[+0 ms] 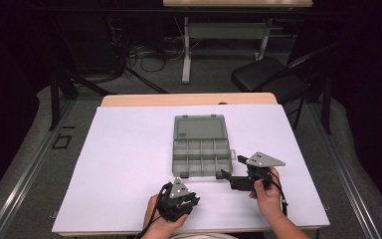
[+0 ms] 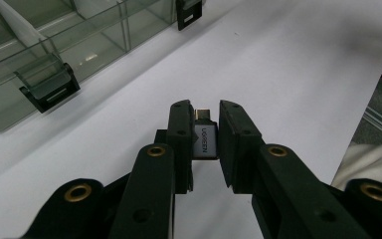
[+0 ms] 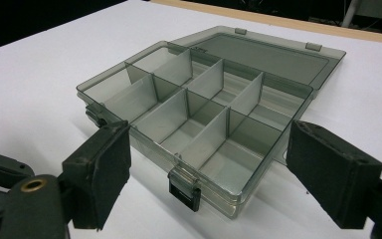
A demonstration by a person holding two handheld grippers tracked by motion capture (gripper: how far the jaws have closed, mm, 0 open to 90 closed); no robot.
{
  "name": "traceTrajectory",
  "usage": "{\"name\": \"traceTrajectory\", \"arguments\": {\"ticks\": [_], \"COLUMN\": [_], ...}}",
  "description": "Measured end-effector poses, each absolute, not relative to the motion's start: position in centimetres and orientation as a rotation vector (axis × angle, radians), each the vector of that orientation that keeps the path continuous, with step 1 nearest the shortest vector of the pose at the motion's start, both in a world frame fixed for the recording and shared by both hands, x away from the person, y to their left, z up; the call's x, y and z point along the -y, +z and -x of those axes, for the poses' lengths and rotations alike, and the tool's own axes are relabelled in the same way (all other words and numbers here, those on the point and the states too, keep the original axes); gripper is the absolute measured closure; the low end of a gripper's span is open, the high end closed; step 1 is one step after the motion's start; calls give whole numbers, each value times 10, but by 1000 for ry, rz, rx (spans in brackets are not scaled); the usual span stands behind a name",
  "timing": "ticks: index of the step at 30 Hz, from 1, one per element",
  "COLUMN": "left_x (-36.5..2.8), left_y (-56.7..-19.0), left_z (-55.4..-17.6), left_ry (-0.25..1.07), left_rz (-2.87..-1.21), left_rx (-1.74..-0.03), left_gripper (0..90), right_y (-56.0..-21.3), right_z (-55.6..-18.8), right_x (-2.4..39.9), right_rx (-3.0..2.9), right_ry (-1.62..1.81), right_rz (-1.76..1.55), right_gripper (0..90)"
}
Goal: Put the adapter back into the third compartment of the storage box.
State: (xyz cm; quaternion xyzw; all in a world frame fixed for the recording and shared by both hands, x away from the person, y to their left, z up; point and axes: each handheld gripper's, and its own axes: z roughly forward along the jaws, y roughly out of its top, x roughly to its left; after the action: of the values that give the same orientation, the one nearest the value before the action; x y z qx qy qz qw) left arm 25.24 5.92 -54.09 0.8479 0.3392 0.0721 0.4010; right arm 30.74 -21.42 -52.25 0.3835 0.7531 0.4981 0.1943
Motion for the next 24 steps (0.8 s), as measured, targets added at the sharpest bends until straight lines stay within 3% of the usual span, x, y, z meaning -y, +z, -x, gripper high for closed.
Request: {"name": "traceTrajectory", "arguments": {"ticks": [24], "left_x": [-66], "left_y": [-507], "left_z": [-280], "left_ry": [157], "left_rz": [-2090], "left_rx": [-869], "left_gripper": [769], "right_y": [-521], "right_z": [-308], "right_x": [214], "right_rx": [-2104], "right_ry": [1387], "right_rz": [-1080], "right_gripper": [176]}}
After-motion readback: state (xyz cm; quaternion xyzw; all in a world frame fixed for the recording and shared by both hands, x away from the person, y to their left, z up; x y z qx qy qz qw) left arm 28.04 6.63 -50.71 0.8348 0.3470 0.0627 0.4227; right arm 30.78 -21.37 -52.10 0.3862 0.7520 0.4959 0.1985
